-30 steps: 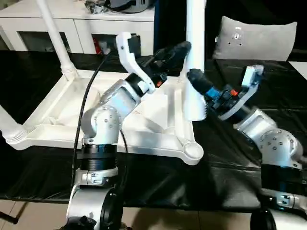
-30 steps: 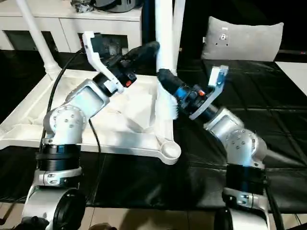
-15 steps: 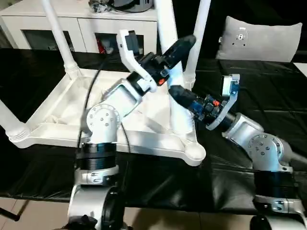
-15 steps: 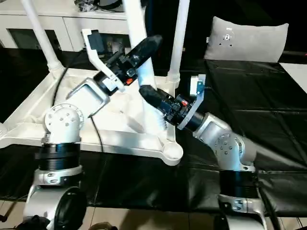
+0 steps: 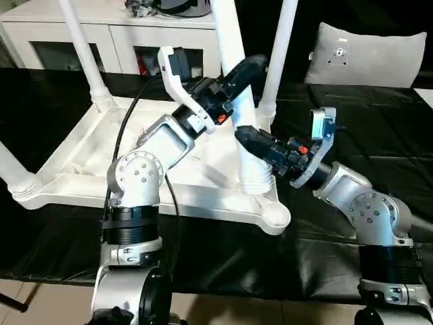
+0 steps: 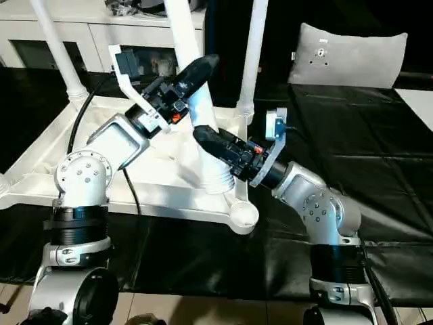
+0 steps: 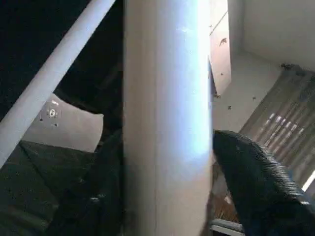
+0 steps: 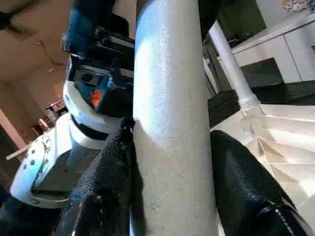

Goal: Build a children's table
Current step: Pick table leg

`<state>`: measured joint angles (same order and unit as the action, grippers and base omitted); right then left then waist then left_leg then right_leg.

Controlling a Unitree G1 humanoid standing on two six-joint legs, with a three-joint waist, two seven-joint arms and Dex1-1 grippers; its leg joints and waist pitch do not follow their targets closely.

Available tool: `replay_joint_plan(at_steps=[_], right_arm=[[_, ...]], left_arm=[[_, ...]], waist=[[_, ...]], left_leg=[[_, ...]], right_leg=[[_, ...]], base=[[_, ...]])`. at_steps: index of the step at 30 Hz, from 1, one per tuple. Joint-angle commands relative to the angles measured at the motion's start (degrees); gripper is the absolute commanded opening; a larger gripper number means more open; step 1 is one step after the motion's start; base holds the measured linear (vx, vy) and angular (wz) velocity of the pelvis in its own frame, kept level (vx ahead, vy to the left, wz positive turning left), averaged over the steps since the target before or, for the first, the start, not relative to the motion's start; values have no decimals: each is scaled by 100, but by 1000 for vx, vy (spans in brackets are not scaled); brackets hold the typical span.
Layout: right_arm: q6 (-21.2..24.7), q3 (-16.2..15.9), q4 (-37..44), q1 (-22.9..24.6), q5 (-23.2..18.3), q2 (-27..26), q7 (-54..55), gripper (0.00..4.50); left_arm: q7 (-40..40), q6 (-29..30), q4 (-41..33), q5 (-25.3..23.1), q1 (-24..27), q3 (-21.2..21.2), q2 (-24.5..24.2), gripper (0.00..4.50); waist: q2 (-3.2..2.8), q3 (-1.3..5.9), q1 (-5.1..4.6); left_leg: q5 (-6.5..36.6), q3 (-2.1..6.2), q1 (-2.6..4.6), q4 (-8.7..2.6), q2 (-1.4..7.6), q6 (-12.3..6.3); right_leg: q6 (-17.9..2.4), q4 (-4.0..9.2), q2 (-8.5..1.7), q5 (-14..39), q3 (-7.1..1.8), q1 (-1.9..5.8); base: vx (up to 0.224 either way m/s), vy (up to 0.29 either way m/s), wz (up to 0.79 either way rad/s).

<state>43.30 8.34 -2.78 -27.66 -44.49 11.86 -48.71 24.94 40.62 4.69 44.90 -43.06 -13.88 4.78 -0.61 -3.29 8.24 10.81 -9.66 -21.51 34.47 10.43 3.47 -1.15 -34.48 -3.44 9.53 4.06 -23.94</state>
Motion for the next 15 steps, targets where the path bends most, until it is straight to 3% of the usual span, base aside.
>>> replay_joint_plan(at_steps=[1,3,5,7,10,13,15], right_arm=[[-60,-13,44,-25,35,47,106,184],[-72,-16,38,-22,47,45,128,184],[-77,-18,37,-19,52,43,130,184],[-77,-29,31,-21,65,50,127,184],[-96,-60,31,-27,96,57,133,184],[-217,-148,-52,-79,289,110,192,184],[-211,-156,-66,-86,298,133,179,184]], left_arm=[[48,7,-79,68,17,102,-14,257],[23,-31,-46,24,27,109,-25,252],[-27,-56,-30,0,37,101,-17,202],[-59,-84,-34,-36,55,107,-36,214],[-79,-124,-48,-153,79,173,-108,186],[175,-312,-51,-668,138,656,-397,178],[203,-330,-55,-701,135,706,-412,178]], waist=[[61,421,6],[73,424,1],[69,422,3],[96,419,1],[82,419,2],[99,419,1],[97,419,1]], left_leg=[[571,63,19,-364,202,-194],[525,64,16,-367,206,-198],[549,59,21,-362,204,-196],[545,59,12,-365,203,-203],[553,60,22,-366,206,-195],[595,67,32,-382,214,-167],[551,65,30,-381,215,-161]], right_leg=[[-610,459,-440,1659,-250,374],[-627,447,-439,1589,-250,377],[-664,449,-442,1584,-250,376],[-646,451,-447,1629,-251,384],[-616,454,-442,1683,-250,372],[-516,464,-450,1815,-252,362],[-496,454,-449,1775,-260,363]], base=[[0,0,0],[0,0,0],[0,0,0],[0,0,0],[0,0,0],[0,0,0],[0,0,0]])
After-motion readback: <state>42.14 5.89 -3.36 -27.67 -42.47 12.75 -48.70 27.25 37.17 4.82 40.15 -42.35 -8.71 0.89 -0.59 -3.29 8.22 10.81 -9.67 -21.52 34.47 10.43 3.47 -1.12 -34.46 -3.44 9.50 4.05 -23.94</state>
